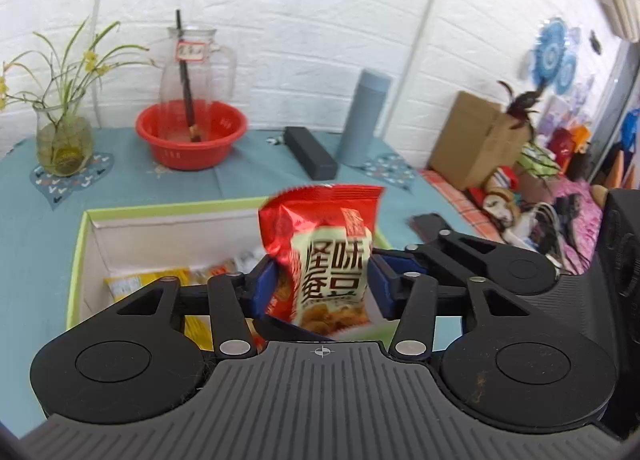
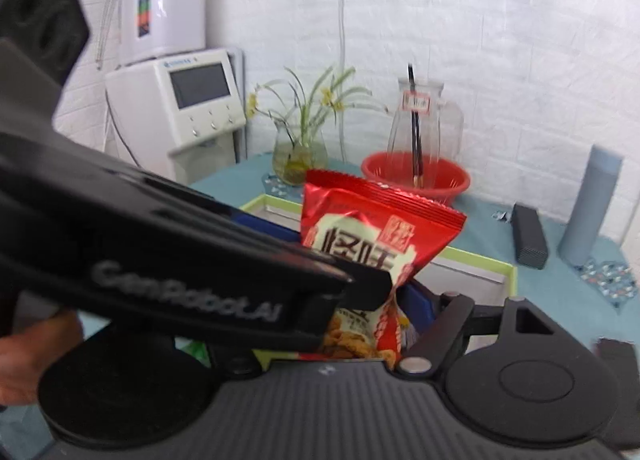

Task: Organize snacks
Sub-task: 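Carry the red bag over the green box and open the left tool, then grasp the round pastry in clear wrapper with the left tool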

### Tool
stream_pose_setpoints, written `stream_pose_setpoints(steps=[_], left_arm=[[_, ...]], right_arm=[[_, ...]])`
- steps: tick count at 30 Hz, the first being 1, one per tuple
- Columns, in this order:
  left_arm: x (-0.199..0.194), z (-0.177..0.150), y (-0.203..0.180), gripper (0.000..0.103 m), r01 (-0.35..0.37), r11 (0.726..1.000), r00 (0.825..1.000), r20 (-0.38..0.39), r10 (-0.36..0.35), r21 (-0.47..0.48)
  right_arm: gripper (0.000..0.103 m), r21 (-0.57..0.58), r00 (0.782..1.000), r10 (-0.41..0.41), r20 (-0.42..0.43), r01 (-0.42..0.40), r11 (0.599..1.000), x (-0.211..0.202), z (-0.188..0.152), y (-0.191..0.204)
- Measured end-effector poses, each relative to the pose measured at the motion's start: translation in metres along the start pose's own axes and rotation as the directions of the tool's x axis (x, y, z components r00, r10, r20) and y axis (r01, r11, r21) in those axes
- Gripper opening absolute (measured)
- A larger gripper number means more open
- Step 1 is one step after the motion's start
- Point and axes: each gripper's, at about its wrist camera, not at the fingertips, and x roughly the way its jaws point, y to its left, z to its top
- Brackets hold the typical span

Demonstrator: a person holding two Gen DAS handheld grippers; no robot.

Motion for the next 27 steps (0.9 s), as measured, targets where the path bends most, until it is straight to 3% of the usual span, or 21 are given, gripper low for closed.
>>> stream_pose_setpoints(steps=[6, 8, 10, 14, 18, 24, 27], left_arm=[[0.039, -0.010, 0.039, 0.033, -0.068, 0.998, 0.996, -0.064, 0.067, -0.012], [0.039, -0.015, 0.045, 0.047, -0.086, 0.996, 0.995, -0.061, 0.085, -0.013], [0.028, -0.014, 0.047, 0.054, -0.086, 0.996, 0.996, -0.028, 0.085, -0.016], [-0.017, -0.014, 0.036, 0.066, -0.067, 0.998, 0.995, 0.068, 0.068, -0.015], [-0.062, -0.037, 0.017, 0.068, -0.013, 1.000, 0.993, 0.117, 0.012, 0.003], [-0.092, -0.109, -0.010, 0.064, 0.079, 0.997, 0.996, 0.041, -0.079, -0.014], [-0.095, -0.150, -0.015, 0.060, 0.064, 0.997, 0.998, -0.023, -0.065, -0.041]], right_arm=[[0.079, 0.078, 0.992, 0.070, -0.107, -0.062, 0.995, 0.070, -0.008, -0.014], [0.088, 0.061, 0.994, 0.051, -0.099, -0.045, 0.997, 0.069, -0.010, -0.011], [0.093, 0.037, 0.998, 0.022, -0.066, -0.020, 0.999, 0.055, -0.010, -0.008], [0.093, 0.017, 0.999, -0.022, 0.037, 0.021, 1.000, -0.003, -0.008, -0.001], [0.093, 0.033, 0.995, -0.031, 0.095, 0.028, 0.999, -0.067, -0.035, 0.015], [0.093, 0.100, 0.999, -0.015, 0.035, 0.012, 0.995, -0.124, -0.114, 0.048], [0.093, 0.151, 1.000, 0.011, -0.009, -0.009, 0.988, -0.138, -0.154, 0.069]])
